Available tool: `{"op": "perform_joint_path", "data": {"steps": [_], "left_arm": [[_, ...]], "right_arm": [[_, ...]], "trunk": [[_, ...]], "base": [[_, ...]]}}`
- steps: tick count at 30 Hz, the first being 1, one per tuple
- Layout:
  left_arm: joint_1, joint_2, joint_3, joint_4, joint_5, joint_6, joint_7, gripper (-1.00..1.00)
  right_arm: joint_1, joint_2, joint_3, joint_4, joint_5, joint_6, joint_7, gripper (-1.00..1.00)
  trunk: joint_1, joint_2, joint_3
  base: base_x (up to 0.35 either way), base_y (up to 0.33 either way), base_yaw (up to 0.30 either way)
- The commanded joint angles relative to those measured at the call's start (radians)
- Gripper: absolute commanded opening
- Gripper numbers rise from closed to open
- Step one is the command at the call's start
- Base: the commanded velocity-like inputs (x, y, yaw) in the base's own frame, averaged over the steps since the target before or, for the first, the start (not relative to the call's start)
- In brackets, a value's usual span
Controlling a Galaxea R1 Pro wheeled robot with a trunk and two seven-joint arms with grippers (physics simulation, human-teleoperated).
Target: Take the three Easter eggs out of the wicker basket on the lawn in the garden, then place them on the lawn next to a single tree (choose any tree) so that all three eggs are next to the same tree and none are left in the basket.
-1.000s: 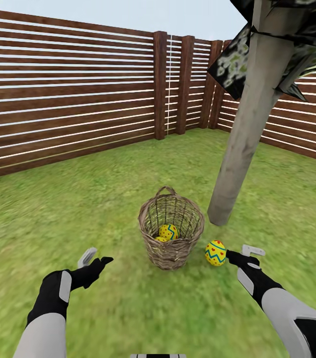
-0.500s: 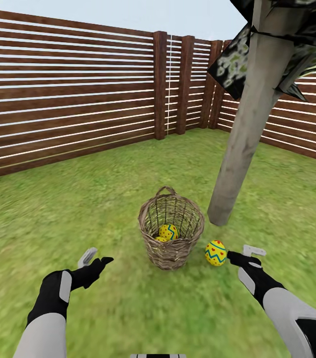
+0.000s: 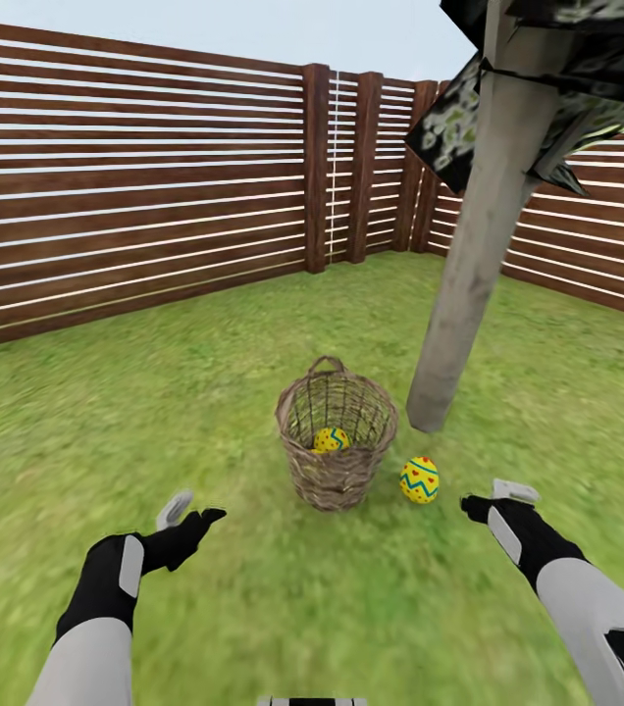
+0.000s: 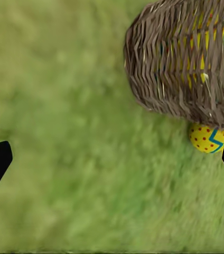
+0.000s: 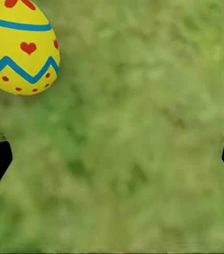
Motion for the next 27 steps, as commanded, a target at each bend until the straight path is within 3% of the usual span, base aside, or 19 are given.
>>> {"op": "perform_joint_path", "data": {"steps": [1, 10, 21, 27], "left_arm": [[-0.001, -0.001, 0.005, 0.006, -0.003, 0.005, -0.005, 1.0], [-0.001, -0.001, 0.004, 0.043, -0.003, -0.057, -0.003, 1.0], [-0.001, 0.001, 0.003, 0.055, 0.0, -0.072, -0.006, 1.0], [-0.001, 0.002, -0.008, 0.056, 0.0, -0.122, -0.007, 1.0]], "right_arm": [[0.0, -0.003, -0.006, -0.005, -0.011, 0.019, -0.005, 1.0], [0.0, -0.011, -0.086, -0.053, -0.011, 0.086, -0.005, 1.0], [0.0, -0.01, -0.098, -0.1, -0.011, 0.124, -0.005, 1.0], [0.0, -0.011, -0.095, -0.144, -0.005, 0.141, -0.006, 1.0]], "trunk": [[-0.001, 0.0, -0.001], [-0.001, 0.0, -0.001], [-0.001, 0.0, -0.001], [-0.001, 0.0, -0.001]], "base": [[-0.329, 0.0, 0.0], [-0.334, 0.0, 0.0], [-0.116, 0.0, 0.0], [-0.006, 0.0, 0.0]]}}
